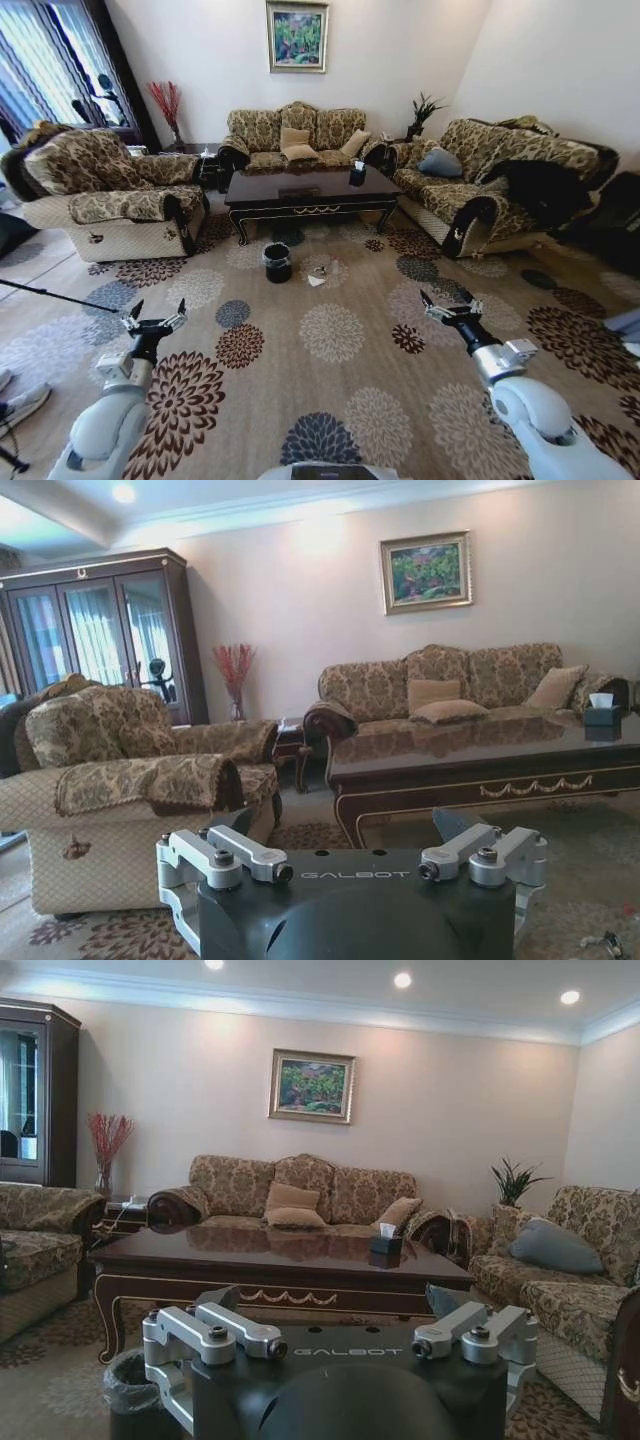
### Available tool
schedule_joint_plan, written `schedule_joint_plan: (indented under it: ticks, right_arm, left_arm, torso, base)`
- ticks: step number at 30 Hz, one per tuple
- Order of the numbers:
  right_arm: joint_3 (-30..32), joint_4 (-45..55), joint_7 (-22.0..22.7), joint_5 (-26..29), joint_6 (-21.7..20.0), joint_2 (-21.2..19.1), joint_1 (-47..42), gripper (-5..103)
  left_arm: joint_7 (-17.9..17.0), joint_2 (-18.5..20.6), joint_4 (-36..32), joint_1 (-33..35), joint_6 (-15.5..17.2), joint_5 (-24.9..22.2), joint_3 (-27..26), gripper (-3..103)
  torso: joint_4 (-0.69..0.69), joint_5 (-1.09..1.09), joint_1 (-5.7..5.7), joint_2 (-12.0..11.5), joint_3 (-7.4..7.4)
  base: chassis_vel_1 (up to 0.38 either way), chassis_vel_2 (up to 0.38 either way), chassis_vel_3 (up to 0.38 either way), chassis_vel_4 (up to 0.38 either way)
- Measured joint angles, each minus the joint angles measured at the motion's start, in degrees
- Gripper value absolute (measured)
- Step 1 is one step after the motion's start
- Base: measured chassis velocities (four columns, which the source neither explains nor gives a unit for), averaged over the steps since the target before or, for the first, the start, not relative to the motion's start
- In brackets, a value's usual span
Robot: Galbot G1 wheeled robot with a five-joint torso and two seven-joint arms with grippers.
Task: Move to the front of the table and pick up the trash from the floor, then place it into the trash bin.
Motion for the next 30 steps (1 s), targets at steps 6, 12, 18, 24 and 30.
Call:
schedule_joint_plan:
  ticks: [6, 12, 18, 24, 30]
  right_arm:
    - [0.11, 0.16, 0.03, -0.45, 0.01, 0.1, -0.55, 100]
    - [0.28, 0.51, 0.03, -0.88, 0.1, 0.33, -1.01, 100]
    - [0.22, 0.52, 0.03, -1.19, 0.24, 0.85, -1.12, 100]
    - [-0.07, 0.37, 0.4, -1.74, 0.5, 1.19, -1.15, 100]
    - [-0.22, 0.13, 0.98, -1.75, 0.59, 1.16, -1.26, 100]
  left_arm:
    - [1.02, 0.31, 1.05, 0.02, -0.57, -0.18, -0.13, 100]
    - [1.25, 0.44, 1.46, -0.39, -0.66, -0.13, 0.52, 100]
    - [1.27, 0.02, 1.4, -0.4, -0.66, 0.13, 0.89, 100]
    - [1.27, -0.37, 0.41, -0.04, -0.89, 0.29, 0.76, 100]
    - [1.27, -0.13, -0.58, 0.14, -0.86, 0.14, 0.59, 100]
  torso:
    - [0.0, 0.0, -0.83, -1.83, -1.03]
    - [0.0, 0.0, -1.67, -3.72, -2.04]
    - [0.0, 0.0, -2.5, -5.57, -3.08]
    - [0.0, -0.01, -3.35, -7.47, -4.12]
    - [0.0, 0.0, -4.15, -9.2, -5.06]
  base:
    - [0.0, 0.0, 0.0, 0.0]
    - [0.0, 0.0, 0.0, 0.0]
    - [0.0, 0.0, 0.0, 0.0]
    - [0.0, 0.0, 0.0, 0.0]
    - [0.0, 0.0, 0.0, 0.0]
